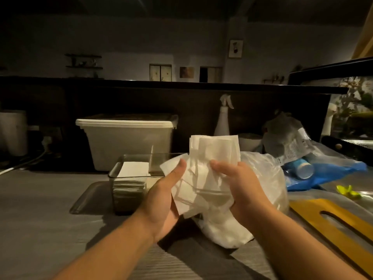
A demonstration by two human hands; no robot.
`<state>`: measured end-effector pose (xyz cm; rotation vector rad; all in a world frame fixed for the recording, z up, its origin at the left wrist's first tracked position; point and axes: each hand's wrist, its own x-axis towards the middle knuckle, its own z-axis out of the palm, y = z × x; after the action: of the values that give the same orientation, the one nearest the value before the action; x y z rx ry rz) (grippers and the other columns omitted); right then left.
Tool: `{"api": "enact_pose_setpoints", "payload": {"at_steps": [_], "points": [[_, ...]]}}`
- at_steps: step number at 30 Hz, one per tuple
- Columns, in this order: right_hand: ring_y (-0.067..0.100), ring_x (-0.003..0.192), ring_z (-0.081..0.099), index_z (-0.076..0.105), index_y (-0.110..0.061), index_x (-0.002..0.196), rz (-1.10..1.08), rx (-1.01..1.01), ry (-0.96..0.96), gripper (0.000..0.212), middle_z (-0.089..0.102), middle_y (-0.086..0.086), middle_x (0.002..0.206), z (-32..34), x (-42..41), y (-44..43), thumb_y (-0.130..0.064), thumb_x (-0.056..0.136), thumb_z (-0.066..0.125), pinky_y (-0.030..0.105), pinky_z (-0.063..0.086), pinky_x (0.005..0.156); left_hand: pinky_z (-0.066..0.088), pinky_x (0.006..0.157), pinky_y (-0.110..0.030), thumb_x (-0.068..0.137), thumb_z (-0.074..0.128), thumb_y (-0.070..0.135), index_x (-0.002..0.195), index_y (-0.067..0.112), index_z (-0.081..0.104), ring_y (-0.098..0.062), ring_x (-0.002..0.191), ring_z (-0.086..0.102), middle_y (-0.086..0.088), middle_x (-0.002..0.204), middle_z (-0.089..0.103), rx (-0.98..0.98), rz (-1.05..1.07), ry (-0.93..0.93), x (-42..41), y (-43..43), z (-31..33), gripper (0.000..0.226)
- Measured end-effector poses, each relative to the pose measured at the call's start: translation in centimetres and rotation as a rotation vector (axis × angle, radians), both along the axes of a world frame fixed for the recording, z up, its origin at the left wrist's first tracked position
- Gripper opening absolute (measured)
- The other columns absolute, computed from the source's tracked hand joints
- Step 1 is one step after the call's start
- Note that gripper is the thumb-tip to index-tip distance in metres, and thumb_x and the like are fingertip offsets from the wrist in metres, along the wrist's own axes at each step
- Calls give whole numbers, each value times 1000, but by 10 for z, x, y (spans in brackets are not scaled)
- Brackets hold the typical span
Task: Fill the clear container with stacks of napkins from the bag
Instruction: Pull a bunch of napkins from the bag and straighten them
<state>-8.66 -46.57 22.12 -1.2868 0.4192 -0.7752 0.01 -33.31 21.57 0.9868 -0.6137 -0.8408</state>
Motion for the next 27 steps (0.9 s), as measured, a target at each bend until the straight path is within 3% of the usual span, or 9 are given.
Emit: {"api": "enact_pose_setpoints", "payload": {"at_steps": [4,8,14,16,21,27], "points": [[26,92,72,64,-25,109,15,-59,-20,26,75,0,97,-5,-3,0,-21,85,73,47,62,75,55,85,-41,84,62,27,117,22,70,-25,100,72,-9,112,74,42,-42,-81,-2,-1,-7,34],[22,85,74,67,-22,105,61,-176,8,19,76,-3,89,-6,-1,6,-16,86,69,39,61,70,53,95,-52,85,64,27,116,19,71,-33,102,71,-13,111,74,69,-35,-47,-1,-1,-8,33],[11,81,74,64,-25,108,2,-270,18,23,75,-9,86,-10,2,11,-24,86,72,25,58,61,57,83,-50,80,68,25,119,20,68,-35,99,71,-13,105,75,49,31,-80,2,0,-9,39],[11,82,74,65,-27,108,-16,-265,21,24,75,-10,89,-10,1,9,-28,86,73,28,60,65,56,87,-54,78,67,20,120,19,67,-36,100,71,-15,107,74,30,30,-85,3,0,-7,42],[24,92,74,69,-18,108,-15,-230,-41,20,76,1,100,0,-4,-2,-22,88,71,52,60,84,56,86,-55,81,64,5,123,15,65,-38,102,70,-18,112,72,5,11,-119,9,3,0,43],[23,93,74,70,-15,108,22,-235,-67,21,76,2,100,-2,-5,-3,-20,87,73,47,61,82,58,83,-55,82,64,-2,118,18,66,-35,101,71,-16,111,73,3,-23,-153,9,4,-1,41]]}}
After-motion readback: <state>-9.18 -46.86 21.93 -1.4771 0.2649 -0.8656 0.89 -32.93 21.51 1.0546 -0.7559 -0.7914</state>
